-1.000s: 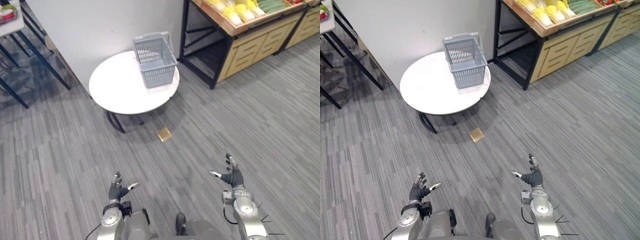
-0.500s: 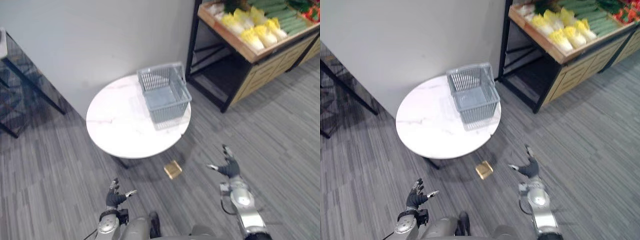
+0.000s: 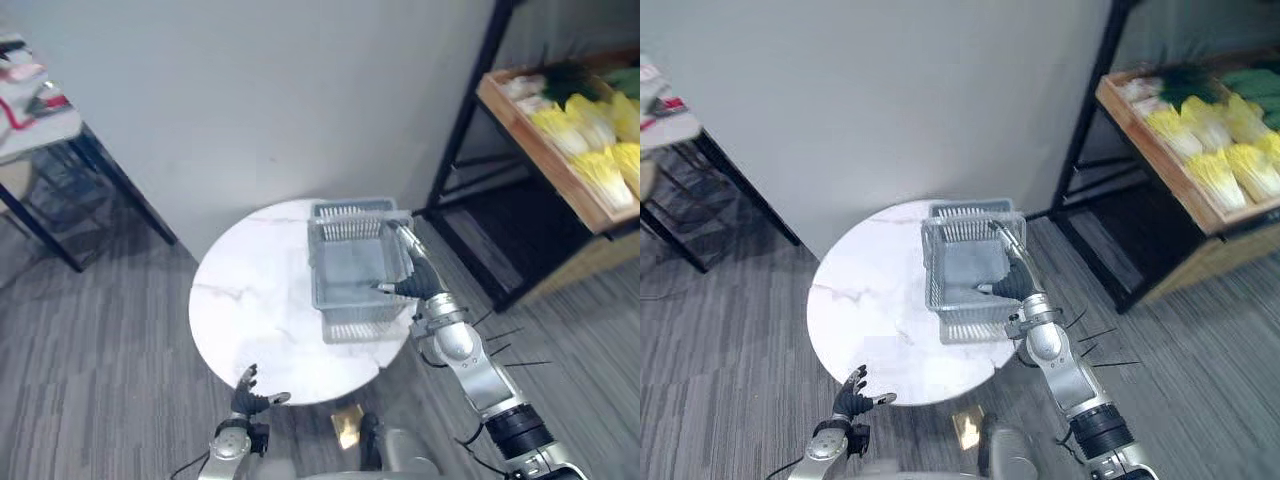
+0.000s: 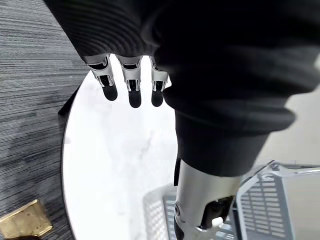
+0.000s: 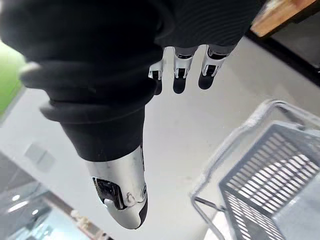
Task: Pick vegetable in the basket
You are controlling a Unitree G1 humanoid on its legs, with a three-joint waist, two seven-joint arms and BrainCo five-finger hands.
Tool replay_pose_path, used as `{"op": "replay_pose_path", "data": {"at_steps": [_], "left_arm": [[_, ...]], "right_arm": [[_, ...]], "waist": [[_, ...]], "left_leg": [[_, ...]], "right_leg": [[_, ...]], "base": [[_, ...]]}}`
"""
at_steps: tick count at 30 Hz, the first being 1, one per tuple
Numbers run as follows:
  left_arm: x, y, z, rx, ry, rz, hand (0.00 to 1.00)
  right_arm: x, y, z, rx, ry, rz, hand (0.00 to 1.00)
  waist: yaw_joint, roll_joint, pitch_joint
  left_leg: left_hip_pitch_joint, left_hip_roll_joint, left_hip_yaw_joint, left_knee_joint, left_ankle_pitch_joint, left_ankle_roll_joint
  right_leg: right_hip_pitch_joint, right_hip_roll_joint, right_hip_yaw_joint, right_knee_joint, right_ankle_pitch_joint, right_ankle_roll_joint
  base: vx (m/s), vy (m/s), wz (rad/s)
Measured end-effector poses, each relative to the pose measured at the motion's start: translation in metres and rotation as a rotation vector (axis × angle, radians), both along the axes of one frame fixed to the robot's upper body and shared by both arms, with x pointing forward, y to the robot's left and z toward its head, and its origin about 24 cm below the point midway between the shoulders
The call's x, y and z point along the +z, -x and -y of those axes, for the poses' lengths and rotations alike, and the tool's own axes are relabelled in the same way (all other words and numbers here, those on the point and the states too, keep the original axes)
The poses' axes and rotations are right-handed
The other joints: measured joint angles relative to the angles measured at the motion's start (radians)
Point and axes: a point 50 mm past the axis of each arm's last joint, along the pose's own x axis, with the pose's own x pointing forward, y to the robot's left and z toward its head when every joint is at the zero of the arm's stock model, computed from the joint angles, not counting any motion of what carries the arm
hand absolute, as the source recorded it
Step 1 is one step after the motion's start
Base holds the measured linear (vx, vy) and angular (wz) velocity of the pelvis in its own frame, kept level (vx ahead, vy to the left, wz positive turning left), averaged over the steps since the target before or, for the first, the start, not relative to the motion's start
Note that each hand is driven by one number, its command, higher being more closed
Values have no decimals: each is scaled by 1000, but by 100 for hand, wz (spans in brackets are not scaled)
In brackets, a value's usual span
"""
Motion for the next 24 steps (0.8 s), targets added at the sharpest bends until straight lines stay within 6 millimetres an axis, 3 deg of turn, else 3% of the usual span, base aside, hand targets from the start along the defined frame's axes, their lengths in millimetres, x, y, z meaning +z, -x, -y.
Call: {"op": "replay_pose_path", "data": {"at_steps": [3, 4, 5, 9, 12, 15, 17, 20, 24], "left_arm": [[-3, 7, 0, -24, 0, -22, 0], [-3, 8, 0, -23, 1, -26, 0], [-4, 11, 2, -27, 2, -32, 0], [-3, 8, 1, -53, -9, -29, 0], [-3, 7, 1, -63, -12, -27, 0], [2, -3, -5, -70, -33, 1, 0], [12, -21, -7, -78, -46, 63, 0], [24, -39, -12, -47, -36, 145, 0], [30, -45, -16, 0, -19, 186, 0]], "right_arm": [[1, -2, 1, 43, 101, 3, 0], [0, -2, 2, 52, 120, 0, 0], [0, -5, 3, 67, 158, -4, 0], [-5, -21, 4, 64, 251, -24, 0], [7, -42, 2, 55, 301, 5, 0], [28, -68, 6, 22, 377, 47, 0], [52, -86, 20, -44, 431, 92, 0], [74, -104, 40, -151, 471, 106, 0], [101, -118, 66, -277, 497, 119, 0]], "waist": [[7, 32, -5], [6, 39, -7], [4, 68, -13], [8, 47, -13], [8, 59, -6], [14, 82, 11], [30, 101, 44], [34, 113, 84], [37, 126, 121]], "left_leg": [[-36, -16, 32, -275, 16, -6], [-35, -21, 32, -336, 58, -6], [-36, -21, 33, -408, 198, -8], [8, -47, 33, -543, 211, 4], [7, -81, 33, -619, 254, 23], [-18, -100, 24, -666, 290, 37], [-54, -108, 7, -690, 317, 42], [-91, -112, -21, -720, 348, 44], [-133, -120, -34, -738, 379, 43]], "right_leg": [[24, -2, -4, -35, 23, 18], [26, 0, -4, -33, 21, 26], [32, 18, -2, -36, 20, 37], [17, -1, 4, -40, 12, 54], [-16, -23, 4, -42, 15, 58], [-61, -39, 0, -36, 22, 66], [-105, -44, -8, -28, 31, 63], [-150, -49, -30, -11, 32, 62], [-210, -58, -34, 22, 31, 63]], "base": [[161, 23, -5], [187, 113, -6], [177, 136, -8], [83, 101, 5], [-3, 86, 7], [-39, 61, 11], [-73, 46, 15], [-80, 18, 22], [-25, 6, 11]]}}
